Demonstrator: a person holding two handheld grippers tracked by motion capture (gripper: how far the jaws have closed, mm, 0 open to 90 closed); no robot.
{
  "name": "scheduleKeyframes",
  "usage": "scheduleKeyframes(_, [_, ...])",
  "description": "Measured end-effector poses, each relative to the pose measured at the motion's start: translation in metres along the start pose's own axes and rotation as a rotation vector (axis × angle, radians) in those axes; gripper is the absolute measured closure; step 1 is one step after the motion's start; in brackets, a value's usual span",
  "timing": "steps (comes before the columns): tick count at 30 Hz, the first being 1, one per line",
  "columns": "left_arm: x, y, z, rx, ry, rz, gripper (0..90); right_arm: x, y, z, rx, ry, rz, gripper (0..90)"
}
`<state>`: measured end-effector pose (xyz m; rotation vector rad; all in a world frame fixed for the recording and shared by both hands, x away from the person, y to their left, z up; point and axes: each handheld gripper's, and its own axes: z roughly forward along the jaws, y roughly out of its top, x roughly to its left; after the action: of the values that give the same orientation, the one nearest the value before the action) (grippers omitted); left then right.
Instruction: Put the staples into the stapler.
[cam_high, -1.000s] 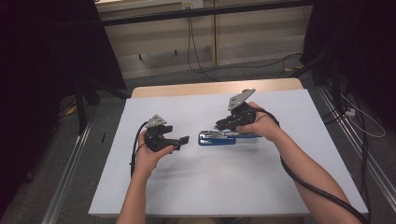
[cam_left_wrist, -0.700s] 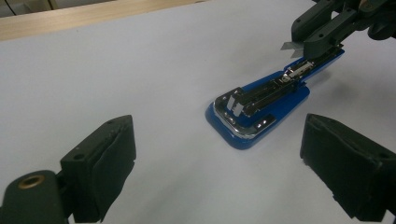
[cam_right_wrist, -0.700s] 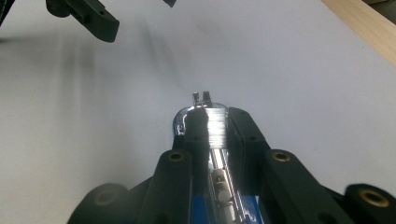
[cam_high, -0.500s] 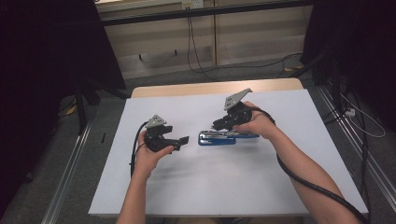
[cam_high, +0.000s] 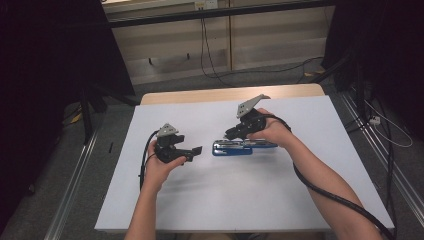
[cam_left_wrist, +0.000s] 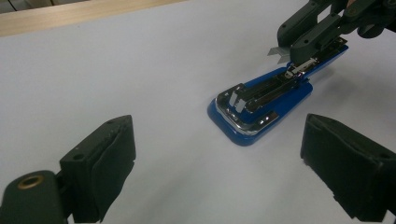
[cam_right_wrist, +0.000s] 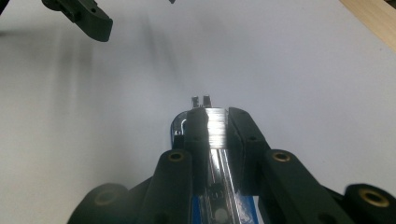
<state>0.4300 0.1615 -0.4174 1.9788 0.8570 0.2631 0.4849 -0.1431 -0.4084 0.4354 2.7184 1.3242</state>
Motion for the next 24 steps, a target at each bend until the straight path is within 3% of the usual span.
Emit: scheduleKeyframes(24, [0.001,-0.001,0.001,0.006,0.002,-0.005,10.3,-0.002,0.003,0.011,0.017,0.003,-0.019,79.9])
